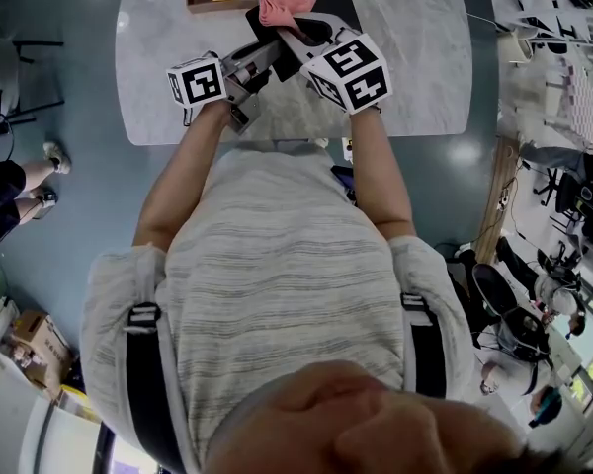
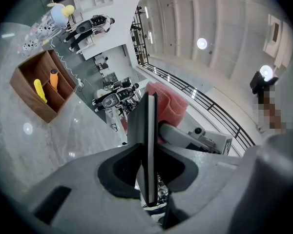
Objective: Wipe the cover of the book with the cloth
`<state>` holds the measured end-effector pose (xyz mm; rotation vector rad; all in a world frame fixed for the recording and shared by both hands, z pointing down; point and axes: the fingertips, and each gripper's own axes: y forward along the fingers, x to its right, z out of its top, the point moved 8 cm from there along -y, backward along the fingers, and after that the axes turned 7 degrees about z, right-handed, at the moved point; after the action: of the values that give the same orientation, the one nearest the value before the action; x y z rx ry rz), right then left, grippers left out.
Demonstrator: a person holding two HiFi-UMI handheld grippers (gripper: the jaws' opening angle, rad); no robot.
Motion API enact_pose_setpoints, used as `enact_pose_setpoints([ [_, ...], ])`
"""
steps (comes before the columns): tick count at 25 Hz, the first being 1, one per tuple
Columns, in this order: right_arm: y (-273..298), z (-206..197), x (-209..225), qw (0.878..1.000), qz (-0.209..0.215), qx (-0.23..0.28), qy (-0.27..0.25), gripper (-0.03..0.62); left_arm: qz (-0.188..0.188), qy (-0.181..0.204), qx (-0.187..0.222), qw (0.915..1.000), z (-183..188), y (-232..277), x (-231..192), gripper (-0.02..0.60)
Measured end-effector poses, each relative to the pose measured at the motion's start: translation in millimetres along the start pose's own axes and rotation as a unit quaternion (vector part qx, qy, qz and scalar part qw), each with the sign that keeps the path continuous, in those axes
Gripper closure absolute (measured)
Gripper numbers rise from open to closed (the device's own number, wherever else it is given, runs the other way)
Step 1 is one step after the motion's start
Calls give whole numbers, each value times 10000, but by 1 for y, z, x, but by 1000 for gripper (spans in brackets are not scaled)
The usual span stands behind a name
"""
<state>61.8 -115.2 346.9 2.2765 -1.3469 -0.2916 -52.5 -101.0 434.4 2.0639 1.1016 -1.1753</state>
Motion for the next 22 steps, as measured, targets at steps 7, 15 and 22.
enact_pose_setpoints([
  [7,6,7,-13,9992,246,-150,-274,559,8,-28,10,10000,-2,-4,-1,500],
  [15,-3,11,-13,9948,799,604,174,559,-25,-188,86,9998,-2,-6,-4,500],
  [22,-68,8,22,9891,-457,1357,333,559,-68,-496,293,9983,3,-8,-8,500],
])
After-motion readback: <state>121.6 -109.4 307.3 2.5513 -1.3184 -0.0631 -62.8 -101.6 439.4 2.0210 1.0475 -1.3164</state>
